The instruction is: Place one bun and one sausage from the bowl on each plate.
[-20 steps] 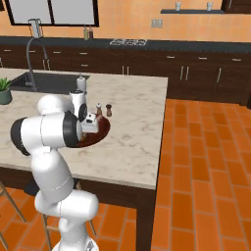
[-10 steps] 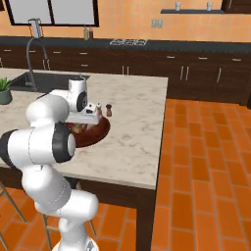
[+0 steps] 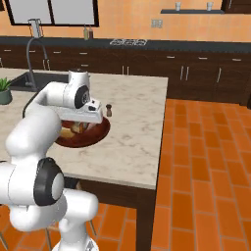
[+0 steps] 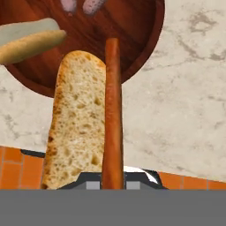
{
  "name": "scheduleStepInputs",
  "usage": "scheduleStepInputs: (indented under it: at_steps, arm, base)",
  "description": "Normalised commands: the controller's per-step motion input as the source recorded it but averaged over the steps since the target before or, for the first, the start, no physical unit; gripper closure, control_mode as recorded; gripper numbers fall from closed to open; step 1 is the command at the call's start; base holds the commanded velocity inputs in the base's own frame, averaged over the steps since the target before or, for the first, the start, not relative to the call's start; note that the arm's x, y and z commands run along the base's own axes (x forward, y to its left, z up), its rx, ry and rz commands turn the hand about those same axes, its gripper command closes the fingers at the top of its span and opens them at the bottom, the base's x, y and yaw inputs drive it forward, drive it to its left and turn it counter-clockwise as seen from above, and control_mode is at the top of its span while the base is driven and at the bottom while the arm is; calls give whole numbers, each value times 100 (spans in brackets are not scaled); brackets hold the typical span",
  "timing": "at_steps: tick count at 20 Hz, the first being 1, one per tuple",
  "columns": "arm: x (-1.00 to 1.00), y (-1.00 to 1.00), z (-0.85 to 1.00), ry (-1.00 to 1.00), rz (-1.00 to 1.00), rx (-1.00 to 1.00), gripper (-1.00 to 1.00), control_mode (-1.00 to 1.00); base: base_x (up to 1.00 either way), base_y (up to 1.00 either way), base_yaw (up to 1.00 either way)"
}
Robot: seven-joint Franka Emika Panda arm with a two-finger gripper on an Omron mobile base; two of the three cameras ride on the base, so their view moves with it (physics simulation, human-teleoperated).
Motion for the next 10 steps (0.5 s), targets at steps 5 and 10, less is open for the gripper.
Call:
scheduleStepInputs:
  at_steps: [5,10]
  arm:
    - [-82,-10,44,0,-20,-2,100,-100]
    - [-95,-25,51,0,-3,-4,100,-100]
  base:
    - [0,0,0]
    - [0,0,0]
